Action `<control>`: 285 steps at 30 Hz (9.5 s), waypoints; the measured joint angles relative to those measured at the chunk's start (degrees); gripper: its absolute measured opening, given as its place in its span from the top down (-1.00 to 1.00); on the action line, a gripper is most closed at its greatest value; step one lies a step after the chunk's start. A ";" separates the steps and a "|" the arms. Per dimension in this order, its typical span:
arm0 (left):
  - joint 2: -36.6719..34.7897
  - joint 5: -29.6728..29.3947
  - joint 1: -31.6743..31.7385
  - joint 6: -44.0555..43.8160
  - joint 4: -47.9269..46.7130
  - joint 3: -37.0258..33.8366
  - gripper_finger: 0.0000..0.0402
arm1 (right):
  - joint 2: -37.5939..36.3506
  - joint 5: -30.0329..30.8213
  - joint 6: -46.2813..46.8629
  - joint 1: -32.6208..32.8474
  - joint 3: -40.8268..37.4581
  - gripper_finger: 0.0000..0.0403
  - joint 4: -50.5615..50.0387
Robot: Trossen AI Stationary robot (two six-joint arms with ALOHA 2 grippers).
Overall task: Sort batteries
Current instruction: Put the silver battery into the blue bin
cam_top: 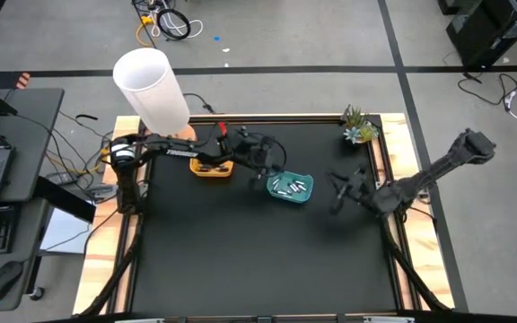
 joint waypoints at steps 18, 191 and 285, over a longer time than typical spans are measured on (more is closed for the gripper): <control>0.00 -2.63 -0.50 -6.93 1.93 0.02 0.42 | 15.63 -46.71 56.95 -24.48 29.05 0.73 -89.62; 2.29 -47.64 -31.71 -23.36 33.01 -17.18 0.55 | 54.70 -52.13 -19.48 -12.83 24.48 0.22 -93.82; 0.07 -47.39 -33.85 -22.16 27.98 -17.14 0.55 | 54.86 -55.47 -4.64 -33.20 32.03 -0.31 -102.07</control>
